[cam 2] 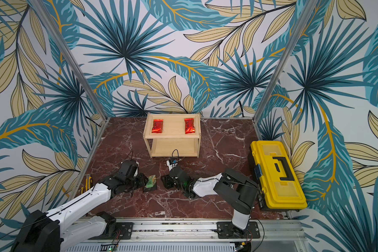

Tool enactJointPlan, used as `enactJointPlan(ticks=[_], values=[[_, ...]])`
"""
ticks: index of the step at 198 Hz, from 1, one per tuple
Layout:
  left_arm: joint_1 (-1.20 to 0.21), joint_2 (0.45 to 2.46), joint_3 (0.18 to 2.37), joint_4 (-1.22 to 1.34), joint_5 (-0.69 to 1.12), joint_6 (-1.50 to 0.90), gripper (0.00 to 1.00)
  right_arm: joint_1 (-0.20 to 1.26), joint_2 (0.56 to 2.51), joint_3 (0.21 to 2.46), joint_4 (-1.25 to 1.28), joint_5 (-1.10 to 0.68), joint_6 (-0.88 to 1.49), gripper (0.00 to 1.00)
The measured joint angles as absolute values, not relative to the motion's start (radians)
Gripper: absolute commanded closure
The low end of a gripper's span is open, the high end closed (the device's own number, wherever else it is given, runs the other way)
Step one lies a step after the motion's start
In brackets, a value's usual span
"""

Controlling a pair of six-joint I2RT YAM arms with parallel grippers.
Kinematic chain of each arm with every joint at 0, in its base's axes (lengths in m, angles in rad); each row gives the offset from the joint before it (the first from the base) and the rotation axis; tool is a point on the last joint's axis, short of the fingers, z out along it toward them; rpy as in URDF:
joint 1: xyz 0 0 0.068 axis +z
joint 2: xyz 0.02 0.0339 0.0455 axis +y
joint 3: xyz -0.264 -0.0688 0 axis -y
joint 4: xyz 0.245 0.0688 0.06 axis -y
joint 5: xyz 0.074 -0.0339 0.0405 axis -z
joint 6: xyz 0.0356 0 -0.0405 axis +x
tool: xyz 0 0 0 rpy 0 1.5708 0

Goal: Place the tea bags on the shelf by color
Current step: Pick up the tea bag from the center of the board.

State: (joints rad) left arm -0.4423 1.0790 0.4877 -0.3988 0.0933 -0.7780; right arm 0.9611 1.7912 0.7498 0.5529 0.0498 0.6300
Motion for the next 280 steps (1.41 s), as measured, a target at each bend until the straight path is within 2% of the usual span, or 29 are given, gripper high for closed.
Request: enactJointPlan(ticks=[200,243,258,280], values=[[-0.433,1.175,0.397,-0.200,0.050,-0.840,0.69,0.963,1.988,0.891,0.609,-0.118,0.720,0.57],[-0.433,1.152,0.363,-0.149,0.053,-0.863,0.69,0.963,2.011,0.917,0.608,-0.155,0.747,0.68],[-0.433,1.141,0.356,-0.148,0.053,-0.866,0.69,0.963,2.011,0.917,0.608,-0.158,0.754,0.75],[-0.433,1.125,0.351,-0.162,0.056,-0.868,0.68,0.963,2.011,0.917,0.607,-0.159,0.759,0.91]])
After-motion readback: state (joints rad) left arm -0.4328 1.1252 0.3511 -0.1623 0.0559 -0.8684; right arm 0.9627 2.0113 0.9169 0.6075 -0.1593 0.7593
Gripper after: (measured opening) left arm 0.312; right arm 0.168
